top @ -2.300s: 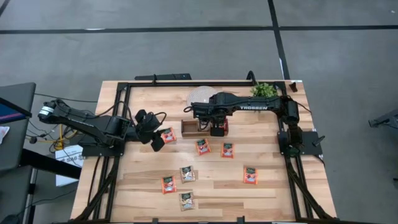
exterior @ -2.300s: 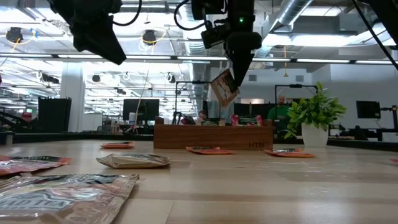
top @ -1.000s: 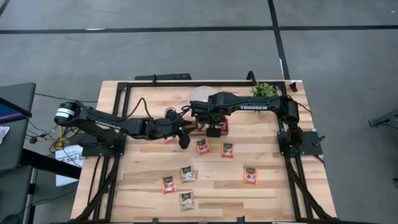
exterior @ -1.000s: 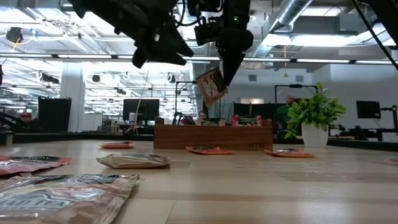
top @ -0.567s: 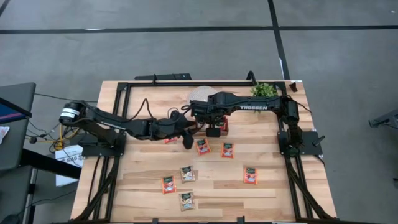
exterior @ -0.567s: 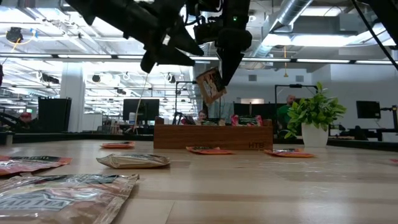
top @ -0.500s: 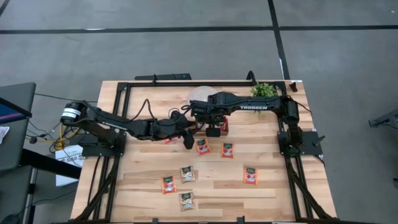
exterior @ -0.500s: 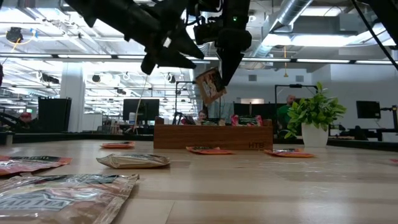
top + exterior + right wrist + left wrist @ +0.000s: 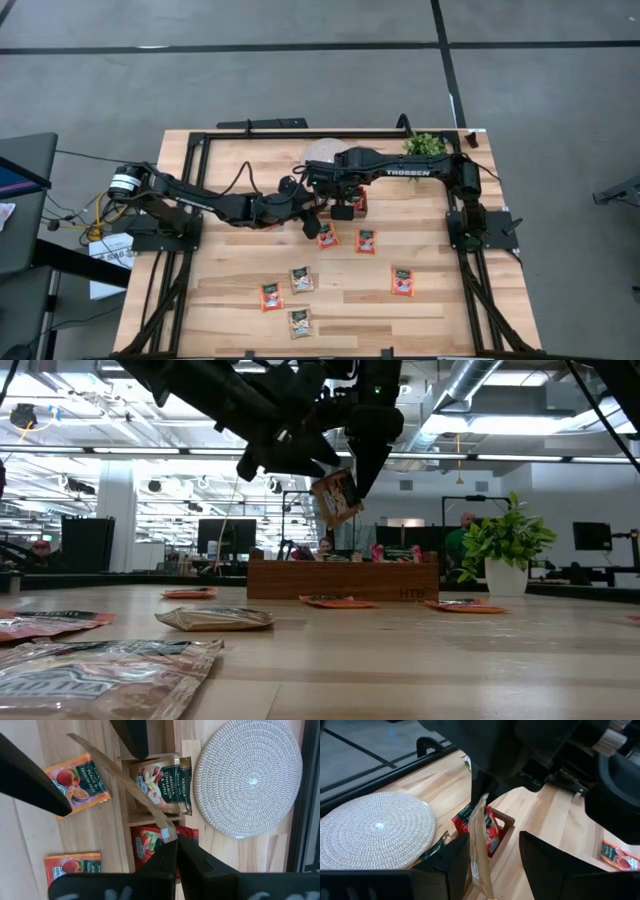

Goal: Pick & Place Tea
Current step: Put the top right brown tea bag into the middle slot of the wooden organizer

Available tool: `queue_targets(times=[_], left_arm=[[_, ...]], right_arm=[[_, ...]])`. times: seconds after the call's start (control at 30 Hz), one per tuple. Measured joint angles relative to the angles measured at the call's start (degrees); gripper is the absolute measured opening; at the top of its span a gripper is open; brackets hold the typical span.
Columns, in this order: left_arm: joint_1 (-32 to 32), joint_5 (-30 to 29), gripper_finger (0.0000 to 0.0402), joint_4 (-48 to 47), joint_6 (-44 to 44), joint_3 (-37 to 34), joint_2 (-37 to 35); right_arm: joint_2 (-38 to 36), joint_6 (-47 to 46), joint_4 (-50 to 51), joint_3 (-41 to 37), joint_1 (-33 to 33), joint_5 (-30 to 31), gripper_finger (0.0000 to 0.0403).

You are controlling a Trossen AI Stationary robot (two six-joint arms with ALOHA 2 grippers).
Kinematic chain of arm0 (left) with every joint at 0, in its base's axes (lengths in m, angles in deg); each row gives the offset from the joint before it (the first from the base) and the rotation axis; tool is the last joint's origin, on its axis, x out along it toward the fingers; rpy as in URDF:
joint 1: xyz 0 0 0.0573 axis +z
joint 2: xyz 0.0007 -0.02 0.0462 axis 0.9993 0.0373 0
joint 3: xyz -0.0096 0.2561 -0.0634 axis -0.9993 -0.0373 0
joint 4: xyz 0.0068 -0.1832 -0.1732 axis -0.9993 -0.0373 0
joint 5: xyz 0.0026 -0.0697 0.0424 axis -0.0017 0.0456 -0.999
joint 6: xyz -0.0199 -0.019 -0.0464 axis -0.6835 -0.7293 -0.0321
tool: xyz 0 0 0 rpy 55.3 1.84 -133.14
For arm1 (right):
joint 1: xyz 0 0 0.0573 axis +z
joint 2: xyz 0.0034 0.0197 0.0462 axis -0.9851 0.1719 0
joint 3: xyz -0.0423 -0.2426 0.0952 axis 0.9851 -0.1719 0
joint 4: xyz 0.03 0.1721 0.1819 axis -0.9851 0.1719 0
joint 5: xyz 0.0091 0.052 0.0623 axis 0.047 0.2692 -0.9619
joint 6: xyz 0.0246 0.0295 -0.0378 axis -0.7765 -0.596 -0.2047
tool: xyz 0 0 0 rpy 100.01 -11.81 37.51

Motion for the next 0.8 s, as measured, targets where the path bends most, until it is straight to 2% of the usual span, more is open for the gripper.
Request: queue_targets(times=[0.47,0.8], left_arm=[[0.0,-1.5,0.0163,0.0,0.0,0.0,1.9],[0.0,-1.9,0.0122,0.7,-1.3,0.1,3.7]], right_arm=[[0.0,-0.4,-0.5,0.0,0.0,-1.6,0.0000],[0.0,-0.9,-1.0,0.0,0.0,-3.4,0.0000]])
